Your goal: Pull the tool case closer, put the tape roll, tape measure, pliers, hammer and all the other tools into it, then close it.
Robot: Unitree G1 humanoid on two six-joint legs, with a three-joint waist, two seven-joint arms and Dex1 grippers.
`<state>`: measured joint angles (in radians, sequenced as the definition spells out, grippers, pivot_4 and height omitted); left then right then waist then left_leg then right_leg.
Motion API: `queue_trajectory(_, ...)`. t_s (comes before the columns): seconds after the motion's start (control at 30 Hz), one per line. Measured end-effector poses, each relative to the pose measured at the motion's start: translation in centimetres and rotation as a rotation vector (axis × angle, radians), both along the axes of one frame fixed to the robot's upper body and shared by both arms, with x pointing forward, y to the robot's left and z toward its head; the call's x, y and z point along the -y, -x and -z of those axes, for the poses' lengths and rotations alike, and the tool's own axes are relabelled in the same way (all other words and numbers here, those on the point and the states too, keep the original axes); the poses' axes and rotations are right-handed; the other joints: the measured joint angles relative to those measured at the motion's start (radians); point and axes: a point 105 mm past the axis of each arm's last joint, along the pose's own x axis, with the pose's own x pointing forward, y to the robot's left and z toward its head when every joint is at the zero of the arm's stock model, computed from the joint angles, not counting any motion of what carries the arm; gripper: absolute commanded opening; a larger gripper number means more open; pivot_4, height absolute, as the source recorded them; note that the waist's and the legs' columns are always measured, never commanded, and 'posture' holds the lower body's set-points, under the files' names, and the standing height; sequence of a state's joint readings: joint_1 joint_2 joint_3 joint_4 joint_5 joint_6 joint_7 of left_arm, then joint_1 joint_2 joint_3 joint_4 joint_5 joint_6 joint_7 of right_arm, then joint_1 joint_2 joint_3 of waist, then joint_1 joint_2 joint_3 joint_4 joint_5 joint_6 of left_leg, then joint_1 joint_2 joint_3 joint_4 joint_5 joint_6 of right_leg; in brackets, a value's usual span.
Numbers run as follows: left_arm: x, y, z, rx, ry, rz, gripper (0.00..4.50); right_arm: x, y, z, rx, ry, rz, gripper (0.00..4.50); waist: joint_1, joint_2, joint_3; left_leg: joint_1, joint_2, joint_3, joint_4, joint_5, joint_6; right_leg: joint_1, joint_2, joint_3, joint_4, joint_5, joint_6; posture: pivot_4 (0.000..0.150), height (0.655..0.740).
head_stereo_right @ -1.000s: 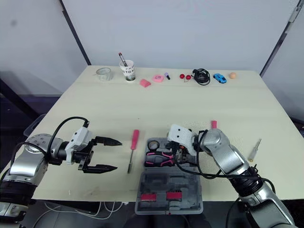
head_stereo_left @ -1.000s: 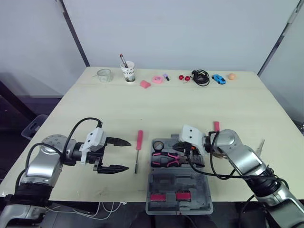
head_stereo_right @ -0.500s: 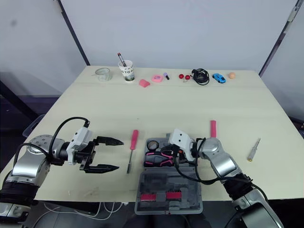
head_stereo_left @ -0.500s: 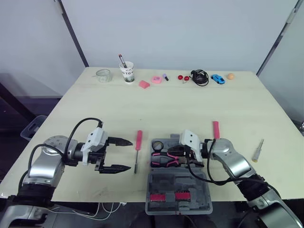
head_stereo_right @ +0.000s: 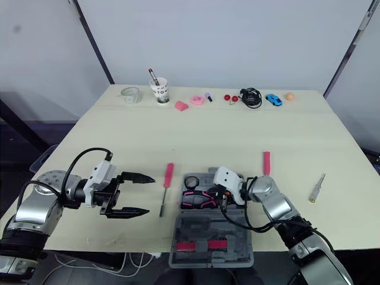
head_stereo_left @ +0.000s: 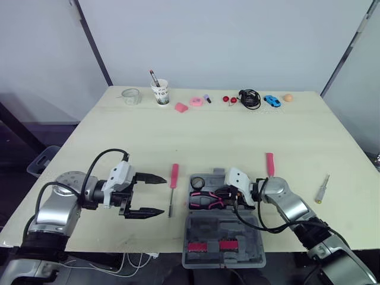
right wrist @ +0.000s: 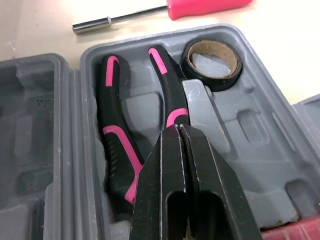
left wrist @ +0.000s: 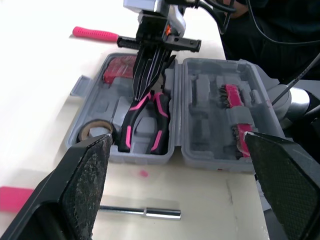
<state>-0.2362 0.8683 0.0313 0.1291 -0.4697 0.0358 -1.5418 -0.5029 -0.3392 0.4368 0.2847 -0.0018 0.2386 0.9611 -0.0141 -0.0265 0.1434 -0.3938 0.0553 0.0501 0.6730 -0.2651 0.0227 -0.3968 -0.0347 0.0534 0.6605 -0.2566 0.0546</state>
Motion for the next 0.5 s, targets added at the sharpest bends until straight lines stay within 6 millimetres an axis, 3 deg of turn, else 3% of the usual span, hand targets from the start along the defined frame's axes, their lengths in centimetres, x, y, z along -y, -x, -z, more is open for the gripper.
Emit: queue_trajectory(0.5,0.1,0.1,0.4,-0.008,0.017,-0.021,4.5,-0.4,-0.5,1.2,0.028,0.11,-0.041,0.05,0.0,0.004,-0.024,0.018,0.001,0.0,-0.003,0.0,0.0,0.015,-0.001,0.0,-0.001,-0.003,-0.005,0.15,0.74)
